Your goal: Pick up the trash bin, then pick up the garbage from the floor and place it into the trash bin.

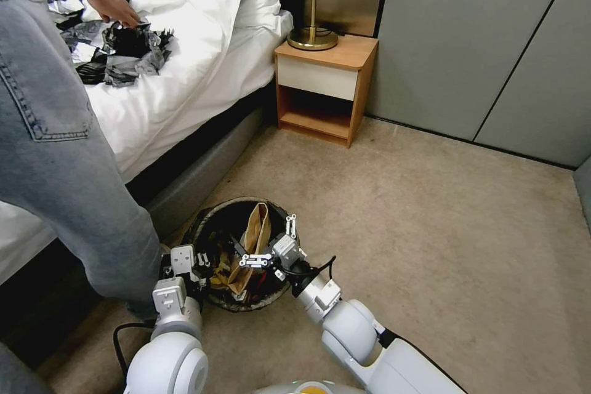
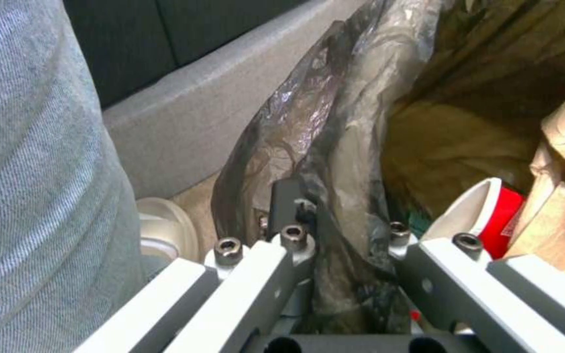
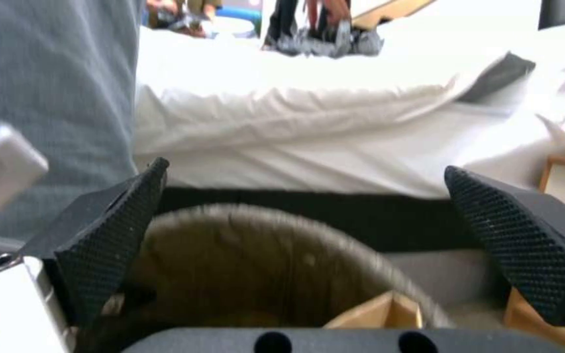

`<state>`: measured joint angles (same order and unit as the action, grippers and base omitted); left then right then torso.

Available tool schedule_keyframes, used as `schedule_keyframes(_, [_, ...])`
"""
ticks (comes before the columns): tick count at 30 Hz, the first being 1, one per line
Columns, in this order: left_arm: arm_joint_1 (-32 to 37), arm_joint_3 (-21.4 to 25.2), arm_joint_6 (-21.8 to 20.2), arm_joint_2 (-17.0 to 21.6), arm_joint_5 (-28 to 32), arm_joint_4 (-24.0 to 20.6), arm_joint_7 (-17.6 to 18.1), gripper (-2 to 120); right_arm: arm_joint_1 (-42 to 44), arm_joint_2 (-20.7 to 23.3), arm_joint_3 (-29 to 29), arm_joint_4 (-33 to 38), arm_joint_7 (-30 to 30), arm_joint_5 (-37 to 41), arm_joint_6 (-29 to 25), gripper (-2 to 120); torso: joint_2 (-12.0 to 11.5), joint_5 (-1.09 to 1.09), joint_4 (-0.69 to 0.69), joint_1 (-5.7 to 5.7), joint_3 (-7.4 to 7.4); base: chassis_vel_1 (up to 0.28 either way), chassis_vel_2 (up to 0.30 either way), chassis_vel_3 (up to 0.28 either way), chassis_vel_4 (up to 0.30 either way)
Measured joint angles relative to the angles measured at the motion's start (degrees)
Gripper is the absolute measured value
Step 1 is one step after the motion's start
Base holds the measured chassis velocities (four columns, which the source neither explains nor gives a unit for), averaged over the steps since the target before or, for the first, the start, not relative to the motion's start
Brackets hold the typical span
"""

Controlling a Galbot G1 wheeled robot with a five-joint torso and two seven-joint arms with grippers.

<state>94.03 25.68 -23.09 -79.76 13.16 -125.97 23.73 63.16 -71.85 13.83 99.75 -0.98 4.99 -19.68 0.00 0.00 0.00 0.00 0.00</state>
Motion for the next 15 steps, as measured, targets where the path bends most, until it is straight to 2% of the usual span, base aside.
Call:
schedule_keyframes(9, [-0.18, 0.15, -0.06, 0.11, 0.05, 0.45, 0.00, 1, 0.84, -0.41, -1.82, 5.10, -0.48, -3.48, -1.15, 100, 0.00, 0.00, 0.00, 0.00, 0.00, 0.000, 0.000, 0.000, 0.000])
schedule_keyframes(11, [-0.23, 0.23, -0.06, 0.12, 0.08, 0.69, 0.00, 1, 2.15, -1.01, -3.15, 8.26, -1.42, -5.19, -1.23, 100, 0.00, 0.00, 0.01, 0.00, 0.00, 0.000, 0.000, 0.000, 0.000])
schedule_keyframes(12, [-0.27, 0.26, -0.06, 0.29, 0.19, 0.92, 0.00, 1, 4.04, -1.86, -5.04, 12.12, -2.93, -7.31, -0.93, 100, 0.00, 0.00, 0.00, 0.00, 0.00, 0.000, 0.000, 0.000, 0.000])
schedule_keyframes(13, [-0.27, 0.26, -0.06, 0.29, 0.19, 0.92, 0.00, 1, 4.04, -1.86, -5.04, 12.12, -2.93, -7.31, -0.93, 100, 0.00, 0.00, 0.00, 0.00, 0.00, 0.000, 0.000, 0.000, 0.000])
schedule_keyframes(15, [-0.27, 0.25, -0.09, 0.56, 0.31, 1.05, -0.01, 1, 6.90, -3.35, -8.55, 16.80, -5.14, -10.12, -0.44, 100, 0.00, 0.00, 0.00, 0.00, 0.00, 0.000, 0.000, 0.000, 0.000])
